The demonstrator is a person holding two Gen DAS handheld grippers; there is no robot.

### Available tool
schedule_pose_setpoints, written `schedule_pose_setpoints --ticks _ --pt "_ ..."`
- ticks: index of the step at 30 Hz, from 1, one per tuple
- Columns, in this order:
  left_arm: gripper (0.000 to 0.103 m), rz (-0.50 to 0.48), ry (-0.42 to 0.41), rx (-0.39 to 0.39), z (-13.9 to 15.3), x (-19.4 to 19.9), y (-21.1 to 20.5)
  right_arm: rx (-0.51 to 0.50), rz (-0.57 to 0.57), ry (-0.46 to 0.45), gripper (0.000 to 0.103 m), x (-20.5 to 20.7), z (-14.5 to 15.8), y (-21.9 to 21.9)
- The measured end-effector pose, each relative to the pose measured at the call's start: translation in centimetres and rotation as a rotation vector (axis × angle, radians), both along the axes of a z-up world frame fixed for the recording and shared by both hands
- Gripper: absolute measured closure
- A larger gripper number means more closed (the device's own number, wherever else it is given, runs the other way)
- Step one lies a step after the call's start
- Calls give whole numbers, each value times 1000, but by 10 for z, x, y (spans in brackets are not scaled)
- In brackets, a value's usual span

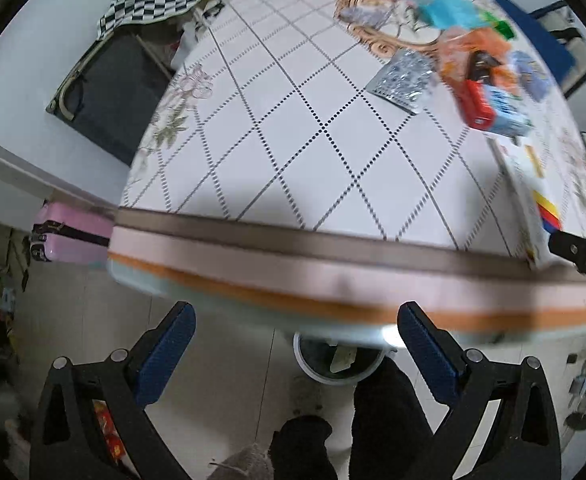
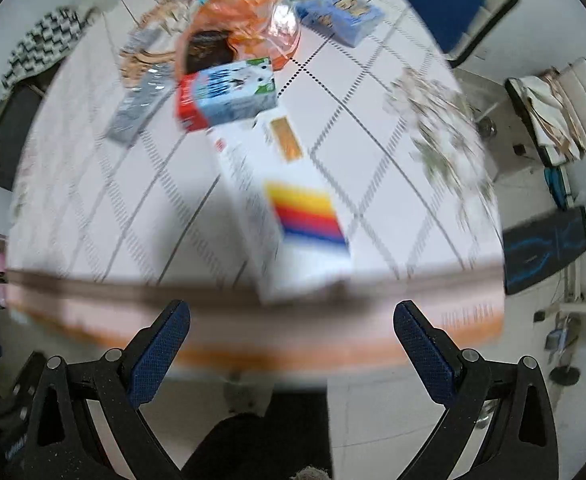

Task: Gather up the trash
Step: 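Raise both tools back over the table toward the remaining items, then grasp the milk carton with the left tool while the right tool grasps the striped medicine box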

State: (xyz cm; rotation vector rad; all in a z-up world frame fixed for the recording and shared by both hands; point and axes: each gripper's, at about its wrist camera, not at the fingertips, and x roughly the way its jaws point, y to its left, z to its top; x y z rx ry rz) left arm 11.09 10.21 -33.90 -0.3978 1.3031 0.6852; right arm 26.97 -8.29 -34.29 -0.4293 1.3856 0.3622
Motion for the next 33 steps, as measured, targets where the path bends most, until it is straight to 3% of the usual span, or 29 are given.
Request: schedule_pose_setpoints --ticks 5,8,10,11,14,17,22,28,30,31,33 --pt "0 36 69 -19 -15 38 5 -43 66 98 0 51 -50 32" --pt "0 63 76 -57 -14 56 8 -71 100 106 9 56 -58 40" --pt "0 76 66 -79 -9 72 8 -72 128 90 25 56 -51 37" --pt "0 74 53 -93 -5 82 7 -76 124 89 25 57 -50 33" --pt "0 50 9 -129 5 120 0 -58 43 105 25 75 -40 2" --pt "0 14 -24 -196 8 168 -9 -46 -76 61 25 113 -27 -30" --pt "0 -26 -7 -319 -8 233 -18 -30 -202 88 25 168 -33 -52" --pt "1 -79 111 -282 -36 275 -28 -21 -238 131 24 193 -42 -53" --pt "7 -81 141 -266 -47 280 -29 -42 -233 133 23 199 -43 -50" --pt "13 -80 146 -260 -50 280 -28 -56 -227 127 23 198 -44 -47" --pt "13 -76 120 -254 -48 277 -30 -54 -232 122 23 194 -45 -45"
